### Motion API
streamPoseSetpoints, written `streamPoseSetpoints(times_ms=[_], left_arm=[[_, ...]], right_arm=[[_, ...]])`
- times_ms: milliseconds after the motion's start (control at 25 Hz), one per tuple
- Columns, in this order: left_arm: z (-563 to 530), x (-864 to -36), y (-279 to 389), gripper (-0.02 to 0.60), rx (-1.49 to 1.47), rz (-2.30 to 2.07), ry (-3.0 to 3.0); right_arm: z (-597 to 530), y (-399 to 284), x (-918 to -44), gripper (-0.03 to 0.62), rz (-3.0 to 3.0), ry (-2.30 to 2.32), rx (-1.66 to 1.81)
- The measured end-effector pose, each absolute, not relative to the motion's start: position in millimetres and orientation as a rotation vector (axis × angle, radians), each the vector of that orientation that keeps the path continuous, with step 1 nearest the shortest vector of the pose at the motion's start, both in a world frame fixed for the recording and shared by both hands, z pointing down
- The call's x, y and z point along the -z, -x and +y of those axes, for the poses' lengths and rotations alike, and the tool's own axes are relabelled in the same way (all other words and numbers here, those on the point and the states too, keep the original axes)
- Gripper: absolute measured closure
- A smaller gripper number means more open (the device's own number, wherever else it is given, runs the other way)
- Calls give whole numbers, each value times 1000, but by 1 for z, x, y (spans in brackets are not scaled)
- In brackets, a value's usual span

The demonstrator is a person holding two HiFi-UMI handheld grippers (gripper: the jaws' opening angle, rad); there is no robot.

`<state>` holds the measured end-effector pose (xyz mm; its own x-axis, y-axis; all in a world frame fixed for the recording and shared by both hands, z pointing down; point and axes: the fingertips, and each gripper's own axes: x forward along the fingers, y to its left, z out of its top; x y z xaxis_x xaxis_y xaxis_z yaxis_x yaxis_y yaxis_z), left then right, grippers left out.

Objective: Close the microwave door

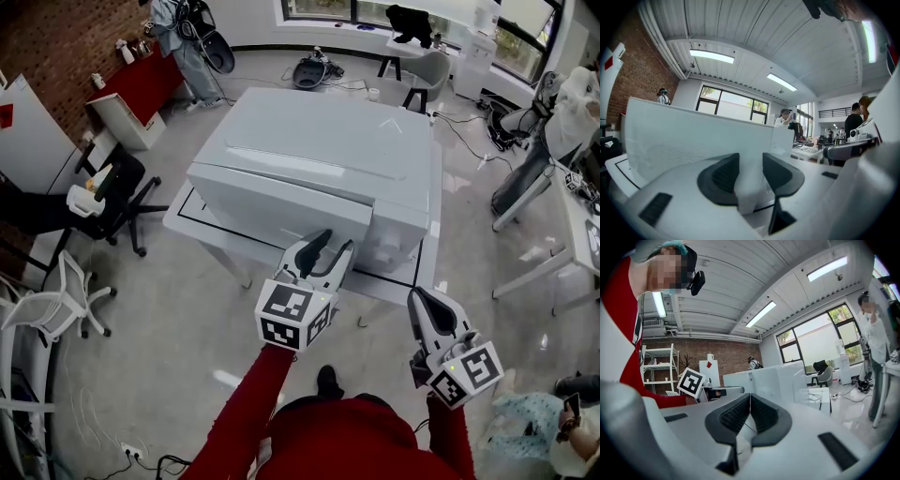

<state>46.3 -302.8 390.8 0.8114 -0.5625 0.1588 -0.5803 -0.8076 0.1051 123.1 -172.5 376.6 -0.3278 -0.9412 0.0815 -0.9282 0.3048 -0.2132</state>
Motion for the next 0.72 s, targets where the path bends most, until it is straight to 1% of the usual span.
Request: streamPoseSetpoints(times_ms=[440, 720], left_arm=[[-305, -392, -45, 417, -207, -969, -2826], [-306, -391, -46, 417, -199, -988, -2798]], right_arm=[[-175, -119, -379, 580, 2496, 1767, 356], [-170, -128, -378, 579, 2494, 1803, 352]])
